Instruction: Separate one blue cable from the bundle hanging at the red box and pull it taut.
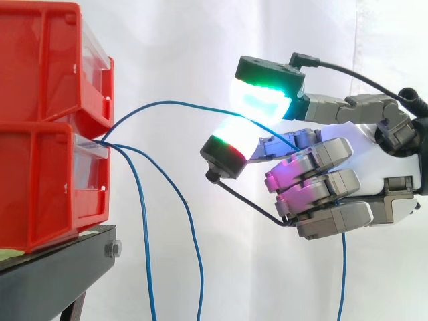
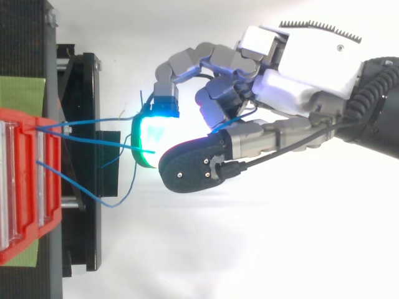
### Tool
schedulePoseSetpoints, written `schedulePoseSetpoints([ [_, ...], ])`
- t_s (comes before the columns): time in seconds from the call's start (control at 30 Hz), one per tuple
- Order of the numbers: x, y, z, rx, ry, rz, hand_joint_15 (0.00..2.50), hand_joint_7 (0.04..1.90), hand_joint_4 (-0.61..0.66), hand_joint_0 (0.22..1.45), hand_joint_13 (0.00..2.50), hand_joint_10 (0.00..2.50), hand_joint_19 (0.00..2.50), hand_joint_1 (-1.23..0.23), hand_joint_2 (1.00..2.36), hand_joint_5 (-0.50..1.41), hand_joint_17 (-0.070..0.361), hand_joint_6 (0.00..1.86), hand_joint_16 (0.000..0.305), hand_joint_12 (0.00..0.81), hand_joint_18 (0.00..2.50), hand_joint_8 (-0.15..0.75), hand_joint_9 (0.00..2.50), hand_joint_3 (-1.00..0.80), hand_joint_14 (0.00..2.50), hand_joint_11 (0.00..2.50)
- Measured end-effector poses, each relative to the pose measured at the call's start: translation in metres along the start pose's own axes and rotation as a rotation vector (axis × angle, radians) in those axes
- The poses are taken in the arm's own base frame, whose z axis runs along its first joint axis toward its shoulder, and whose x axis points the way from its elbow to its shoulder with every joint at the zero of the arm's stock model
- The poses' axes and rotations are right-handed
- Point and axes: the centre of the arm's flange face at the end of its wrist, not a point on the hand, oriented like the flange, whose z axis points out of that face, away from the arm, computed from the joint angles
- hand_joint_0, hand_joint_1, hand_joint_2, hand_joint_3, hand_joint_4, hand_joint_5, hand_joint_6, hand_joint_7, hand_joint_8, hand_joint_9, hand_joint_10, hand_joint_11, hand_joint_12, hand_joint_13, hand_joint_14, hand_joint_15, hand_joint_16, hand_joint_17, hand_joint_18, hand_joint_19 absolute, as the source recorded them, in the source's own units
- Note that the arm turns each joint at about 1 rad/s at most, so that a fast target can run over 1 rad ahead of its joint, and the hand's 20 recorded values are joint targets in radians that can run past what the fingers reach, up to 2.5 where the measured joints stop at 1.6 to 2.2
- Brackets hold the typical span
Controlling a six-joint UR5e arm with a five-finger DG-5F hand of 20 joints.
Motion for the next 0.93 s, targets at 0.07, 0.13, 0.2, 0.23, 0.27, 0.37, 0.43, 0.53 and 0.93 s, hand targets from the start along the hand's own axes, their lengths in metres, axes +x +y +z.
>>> schedulePoseSetpoints([
  [0.07, 0.0000, 0.0000, 0.0000, 0.000, 0.000, 0.000, 1.28, 1.04, 0.04, 0.69, 0.80, 2.28, 1.78, -0.75, 1.02, -0.15, 0.064, 0.96, 0.028, 0.325, 1.40, 0.292, 0.76, -0.16, 2.50, 0.93],
  [0.13, -0.0001, 0.0000, 0.0000, 0.000, 0.000, 0.000, 1.28, 1.04, 0.04, 0.69, 0.80, 2.29, 1.79, -0.75, 1.02, -0.15, 0.064, 0.96, 0.028, 0.326, 1.40, 0.286, 0.77, -0.16, 2.50, 0.92],
  [0.2, -0.0004, 0.0000, 0.0001, 0.000, -0.001, 0.000, 1.29, 1.04, 0.04, 0.69, 0.80, 2.32, 1.81, -0.75, 1.02, -0.15, 0.060, 0.96, 0.026, 0.318, 1.40, 0.280, 0.77, -0.16, 2.50, 0.91],
  [0.23, -0.0004, 0.0000, 0.0001, 0.000, -0.001, 0.000, 1.30, 1.04, 0.04, 0.69, 0.81, 2.33, 1.82, -0.76, 1.02, -0.15, 0.057, 0.96, 0.025, 0.319, 1.40, 0.275, 0.77, -0.16, 2.50, 0.92],
  [0.27, -0.0002, 0.0000, 0.0001, 0.000, 0.000, 0.000, 1.30, 1.04, 0.04, 0.69, 0.81, 2.34, 1.84, -0.76, 1.02, -0.15, 0.057, 0.96, 0.025, 0.320, 1.40, 0.272, 0.78, -0.16, 2.50, 0.93],
  [0.37, -0.0003, 0.0000, 0.0001, 0.000, 0.000, 0.000, 1.34, 1.05, 0.05, 0.69, 0.81, 2.34, 1.84, -0.75, 1.02, -0.15, 0.055, 0.96, 0.024, 0.309, 1.40, 0.269, 0.78, -0.17, 2.50, 0.94],
  [0.43, -0.0003, -0.0001, 0.0001, 0.000, 0.000, 0.000, 1.35, 1.05, 0.04, 0.69, 0.81, 2.34, 1.86, -0.75, 1.02, -0.15, 0.054, 0.96, 0.024, 0.315, 1.38, 0.261, 0.77, -0.16, 2.50, 0.95],
  [0.53, -0.0001, -0.0001, 0.0000, 0.000, 0.000, 0.000, 1.37, 1.06, 0.05, 0.69, 0.81, 2.34, 1.89, -0.75, 1.02, -0.15, 0.052, 0.96, 0.023, 0.308, 1.37, 0.261, 0.77, -0.17, 2.50, 0.97],
  [0.93, 0.0000, -0.0001, 0.0000, 0.000, 0.000, 0.000, 1.35, 1.06, 0.05, 0.69, 0.80, 2.38, 1.86, -0.75, 1.02, -0.15, 0.054, 0.96, 0.024, 0.298, 1.37, 0.258, 0.77, -0.17, 2.50, 0.92],
])
